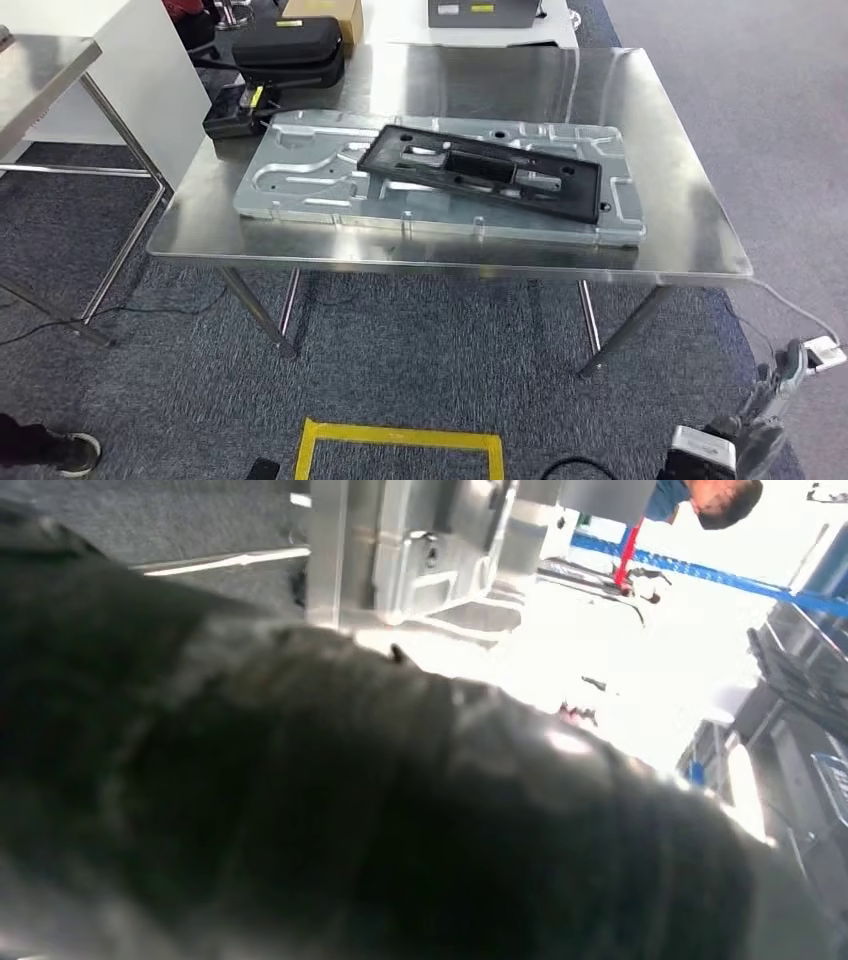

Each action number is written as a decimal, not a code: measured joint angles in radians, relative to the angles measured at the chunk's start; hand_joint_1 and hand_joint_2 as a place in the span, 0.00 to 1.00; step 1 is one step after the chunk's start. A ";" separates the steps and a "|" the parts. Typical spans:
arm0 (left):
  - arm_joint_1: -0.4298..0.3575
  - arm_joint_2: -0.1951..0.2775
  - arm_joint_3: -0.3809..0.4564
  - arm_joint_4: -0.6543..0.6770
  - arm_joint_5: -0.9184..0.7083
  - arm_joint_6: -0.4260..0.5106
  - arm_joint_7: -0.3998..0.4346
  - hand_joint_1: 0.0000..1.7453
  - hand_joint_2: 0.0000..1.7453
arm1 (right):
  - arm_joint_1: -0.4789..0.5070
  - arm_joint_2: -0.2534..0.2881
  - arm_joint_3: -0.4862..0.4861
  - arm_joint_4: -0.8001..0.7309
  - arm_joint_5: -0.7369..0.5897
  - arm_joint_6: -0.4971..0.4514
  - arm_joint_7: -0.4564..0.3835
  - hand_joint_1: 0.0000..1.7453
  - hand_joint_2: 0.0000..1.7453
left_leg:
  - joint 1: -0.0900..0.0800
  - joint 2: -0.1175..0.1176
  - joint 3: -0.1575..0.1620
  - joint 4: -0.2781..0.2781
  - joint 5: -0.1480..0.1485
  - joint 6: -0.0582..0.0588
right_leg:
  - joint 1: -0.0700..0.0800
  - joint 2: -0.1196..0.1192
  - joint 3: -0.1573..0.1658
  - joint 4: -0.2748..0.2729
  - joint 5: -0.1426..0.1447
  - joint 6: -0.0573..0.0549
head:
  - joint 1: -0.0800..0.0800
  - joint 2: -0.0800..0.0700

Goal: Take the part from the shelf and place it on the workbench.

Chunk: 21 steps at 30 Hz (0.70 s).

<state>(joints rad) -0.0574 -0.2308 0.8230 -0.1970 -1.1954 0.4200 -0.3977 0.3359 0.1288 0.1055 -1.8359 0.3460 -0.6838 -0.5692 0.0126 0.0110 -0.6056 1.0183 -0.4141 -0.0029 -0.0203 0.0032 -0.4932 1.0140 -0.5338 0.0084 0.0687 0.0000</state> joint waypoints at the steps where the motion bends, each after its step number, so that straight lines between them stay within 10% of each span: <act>1: 0.001 0.000 0.000 0.000 0.000 0.000 0.000 0.00 0.00 | -0.001 0.001 -0.001 0.002 0.000 0.000 0.000 0.00 0.00 | 0.002 -0.001 -0.006 0.005 -0.007 -0.006 | 0.000 -0.002 -0.008 -0.002 0.008 -0.009 | 0.000 0.000; 6: 0.001 0.000 0.001 0.000 -0.002 0.000 0.001 0.00 0.00 | -0.003 0.008 -0.002 0.008 -0.002 0.001 -0.001 0.00 0.00 | 0.006 -0.003 -0.076 0.236 -0.195 -0.016 | 0.006 -0.008 -0.070 -0.005 0.061 -0.040 | -0.001 0.000; 8: 0.001 0.000 0.001 0.000 -0.002 -0.001 0.003 0.00 0.00 | -0.003 0.008 -0.003 0.012 -0.003 0.001 -0.001 0.00 0.00 | 0.006 -0.003 -0.056 0.276 -0.185 -0.014 | 0.010 -0.008 -0.099 0.000 0.081 -0.040 | -0.001 0.000; 10: 0.000 0.001 0.001 0.000 -0.003 -0.001 0.004 0.00 0.00 | -0.003 0.009 -0.003 0.014 -0.003 0.001 -0.001 0.00 0.00 | 0.003 -0.003 0.031 0.183 -0.132 -0.005 | 0.012 -0.008 -0.124 0.010 0.098 -0.037 | -0.001 0.000; 13: -0.003 0.002 0.001 0.000 -0.003 -0.001 0.006 0.00 0.00 | -0.003 0.011 -0.004 0.015 -0.003 0.000 -0.002 0.00 0.00 | -0.007 -0.004 0.159 -0.009 -0.131 0.013 | 0.015 -0.010 -0.145 0.019 0.120 -0.023 | -0.001 0.000; 16: -0.001 0.002 0.002 0.000 -0.004 -0.001 0.006 0.00 0.00 | -0.003 0.012 -0.004 0.015 -0.003 -0.001 -0.003 0.00 0.00 | -0.009 -0.002 0.156 -0.043 -0.118 0.032 | 0.012 -0.012 -0.150 0.013 0.139 -0.004 | 0.000 0.000; 21: -0.001 0.001 0.003 0.000 -0.004 -0.002 0.007 0.00 0.00 | -0.002 0.013 -0.010 0.019 -0.003 -0.001 -0.004 0.00 0.00 | -0.004 0.006 0.094 -0.049 -0.059 0.057 | 0.005 -0.006 -0.206 0.225 -0.049 0.016 | 0.000 0.000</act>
<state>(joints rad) -0.0580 -0.2296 0.8256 -0.1969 -1.1992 0.4185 -0.3906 0.3340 0.1415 0.0956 -1.8174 0.3429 -0.6849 -0.5729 0.0087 0.0174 -0.5116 0.9692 -0.4730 0.0544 -0.0155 -0.0030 -0.6997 1.2386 -0.5831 0.0248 0.0686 0.0000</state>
